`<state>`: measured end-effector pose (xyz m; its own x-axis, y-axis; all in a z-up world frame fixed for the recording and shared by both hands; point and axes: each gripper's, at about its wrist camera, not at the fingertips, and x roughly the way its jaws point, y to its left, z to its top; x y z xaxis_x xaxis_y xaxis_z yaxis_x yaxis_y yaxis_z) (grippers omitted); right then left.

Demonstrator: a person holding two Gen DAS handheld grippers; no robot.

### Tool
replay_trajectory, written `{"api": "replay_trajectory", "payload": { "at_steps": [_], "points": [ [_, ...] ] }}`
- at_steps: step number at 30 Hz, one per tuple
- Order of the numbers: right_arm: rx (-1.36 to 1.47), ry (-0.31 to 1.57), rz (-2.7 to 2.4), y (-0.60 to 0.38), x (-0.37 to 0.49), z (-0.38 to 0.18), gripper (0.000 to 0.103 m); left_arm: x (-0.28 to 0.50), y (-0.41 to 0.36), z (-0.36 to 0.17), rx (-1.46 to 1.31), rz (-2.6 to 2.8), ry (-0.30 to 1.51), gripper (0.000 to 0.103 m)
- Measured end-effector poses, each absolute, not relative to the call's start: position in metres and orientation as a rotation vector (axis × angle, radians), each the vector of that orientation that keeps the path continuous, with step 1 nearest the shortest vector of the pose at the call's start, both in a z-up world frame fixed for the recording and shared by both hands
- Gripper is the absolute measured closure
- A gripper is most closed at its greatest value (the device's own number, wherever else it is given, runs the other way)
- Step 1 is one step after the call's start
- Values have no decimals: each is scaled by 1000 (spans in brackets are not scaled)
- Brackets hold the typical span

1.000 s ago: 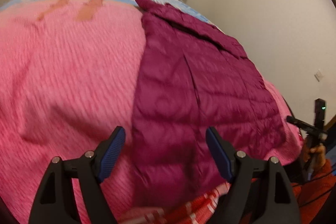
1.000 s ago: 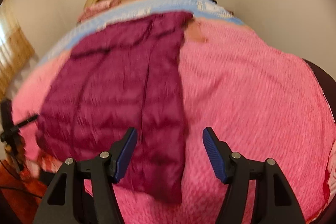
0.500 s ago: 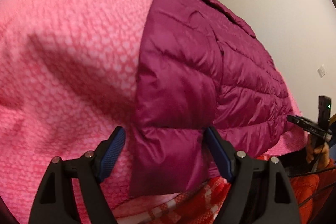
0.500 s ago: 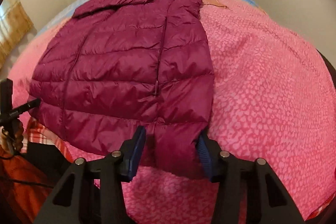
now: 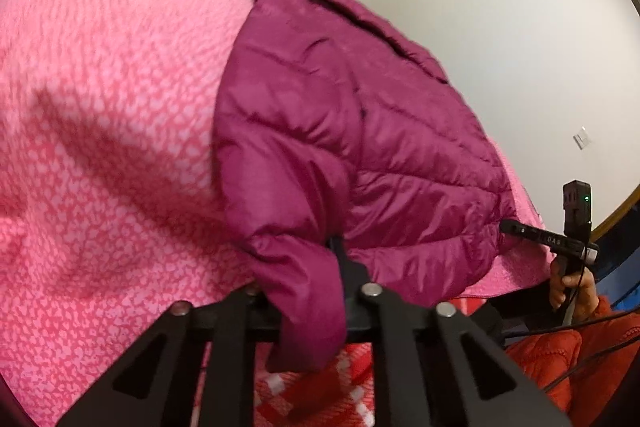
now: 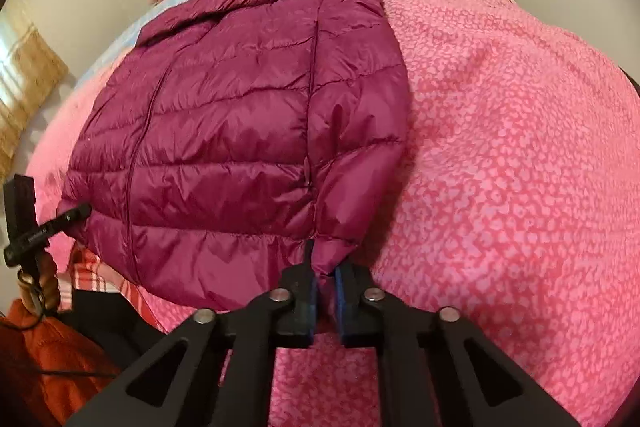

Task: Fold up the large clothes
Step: 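Grasp the jacket hem with both grippers and lift it toward the collar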

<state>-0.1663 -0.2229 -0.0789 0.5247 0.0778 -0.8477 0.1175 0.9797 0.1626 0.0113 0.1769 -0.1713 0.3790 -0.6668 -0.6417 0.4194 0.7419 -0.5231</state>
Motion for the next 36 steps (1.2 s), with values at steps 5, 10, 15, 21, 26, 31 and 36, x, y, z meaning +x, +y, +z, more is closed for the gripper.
{"api": "replay_trajectory", "payload": {
  "at_steps": [5, 10, 15, 21, 26, 31, 36],
  "points": [
    [247, 917, 43, -222, -185, -43, 102, -12, 187, -132, -307, -812, 814, 91],
    [290, 819, 80, -222, -205, -7, 102, -27, 189, -91, -314, -921, 678, 91],
    [369, 744, 132, -227, -225, 21, 102, -56, 190, -59, -284, -1087, 540, 91],
    [473, 662, 170, -249, -251, 48, 102, -76, 187, -24, -246, -1239, 397, 91],
    [506, 561, 210, -263, -241, 83, 102, -43, 182, 2, -308, -1141, 400, 91],
    [501, 520, 186, -283, -178, 116, 102, 40, 171, 19, -335, -925, 468, 91],
    [536, 515, 127, -304, -82, 132, 102, 132, 157, 10, -406, -748, 585, 91]
  ]
}}
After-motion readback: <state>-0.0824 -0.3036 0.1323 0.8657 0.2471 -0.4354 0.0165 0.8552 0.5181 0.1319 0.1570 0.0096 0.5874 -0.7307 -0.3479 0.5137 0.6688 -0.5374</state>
